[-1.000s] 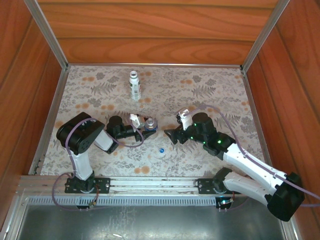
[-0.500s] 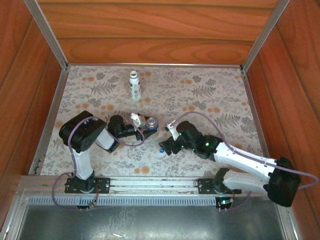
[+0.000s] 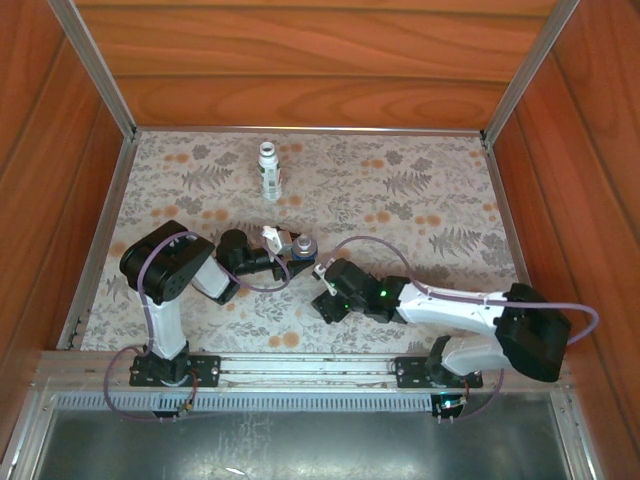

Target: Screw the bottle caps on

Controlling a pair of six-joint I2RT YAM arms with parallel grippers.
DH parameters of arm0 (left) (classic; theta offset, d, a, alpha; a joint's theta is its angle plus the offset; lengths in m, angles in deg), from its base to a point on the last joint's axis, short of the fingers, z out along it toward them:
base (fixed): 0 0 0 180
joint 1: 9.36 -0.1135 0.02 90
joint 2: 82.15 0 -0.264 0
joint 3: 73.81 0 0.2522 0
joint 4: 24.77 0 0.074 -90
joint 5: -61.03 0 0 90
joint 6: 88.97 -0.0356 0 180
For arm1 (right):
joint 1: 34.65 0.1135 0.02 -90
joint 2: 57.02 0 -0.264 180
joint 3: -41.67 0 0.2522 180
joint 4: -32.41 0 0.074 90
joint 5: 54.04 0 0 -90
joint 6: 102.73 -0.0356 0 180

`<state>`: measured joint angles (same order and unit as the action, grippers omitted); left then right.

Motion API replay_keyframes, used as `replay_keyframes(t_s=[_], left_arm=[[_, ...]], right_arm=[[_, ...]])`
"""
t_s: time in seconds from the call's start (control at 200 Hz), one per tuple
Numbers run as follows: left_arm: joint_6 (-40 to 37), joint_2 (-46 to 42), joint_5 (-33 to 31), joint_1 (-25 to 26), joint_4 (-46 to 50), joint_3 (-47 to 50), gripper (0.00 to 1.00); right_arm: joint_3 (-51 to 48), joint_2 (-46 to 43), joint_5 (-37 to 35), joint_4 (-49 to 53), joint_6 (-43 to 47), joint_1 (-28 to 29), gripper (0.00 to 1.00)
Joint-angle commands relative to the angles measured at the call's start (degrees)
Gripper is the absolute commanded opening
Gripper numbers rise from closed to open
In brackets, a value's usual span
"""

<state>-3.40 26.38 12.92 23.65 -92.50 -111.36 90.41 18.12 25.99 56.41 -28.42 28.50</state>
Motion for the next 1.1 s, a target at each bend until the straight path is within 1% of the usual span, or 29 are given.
replay_keyframes(t_s=[0.0,0.06,0.135,0.18,0.265,0.49,0.789,0.904,0.954,1.014,1.094], left_arm=[[0.67,1.07,1.22,-0.19,0.36,0.05,0.72],[0.65,1.07,1.24,-0.19,0.34,0.04,0.72],[0.73,1.07,1.27,-0.15,0.3,0.04,0.72],[0.73,1.14,1.28,-0.22,0.28,0.04,0.72],[0.73,1.24,1.37,-0.22,0.31,0.05,0.72],[0.92,1.2,1.55,-0.15,0.3,-0.01,0.71],[0.97,1.51,1.46,-0.15,0.35,-0.08,0.71],[0.9,1.76,1.57,-0.21,0.25,-0.13,0.71],[0.99,1.76,1.68,-0.17,0.37,-0.13,0.71],[0.96,1.82,1.65,-0.17,0.34,-0.23,0.71],[0.91,1.77,1.63,-0.21,0.37,-0.21,0.71]], right_arm=[[0.94,2.63,-3.03,-0.54,-3.33,1.41,0.71],[1.4,3.79,-3.03,-0.25,-4.21,1.53,0.62],[1.84,4.61,-2.42,0.12,-4.57,1.75,0.61],[2.05,5.05,-2.4,0.56,-4.79,1.8,0.58],[2.28,5.63,-2.74,1.05,-5.15,2.19,0.58],[4.13,7.93,-4.0,1.92,-5.39,2.5,0.48],[6.16,11.52,-6.34,3.65,-5.72,3.29,0.46],[6.13,11.42,-6.88,3.83,-6.1,3.26,0.5],[5.9,11.3,-6.99,3.88,-6.22,3.21,0.5],[5.71,11.43,-6.99,3.65,-6.33,3.24,0.49],[5.53,11.6,-6.9,3.34,-6.52,3.26,0.46]])
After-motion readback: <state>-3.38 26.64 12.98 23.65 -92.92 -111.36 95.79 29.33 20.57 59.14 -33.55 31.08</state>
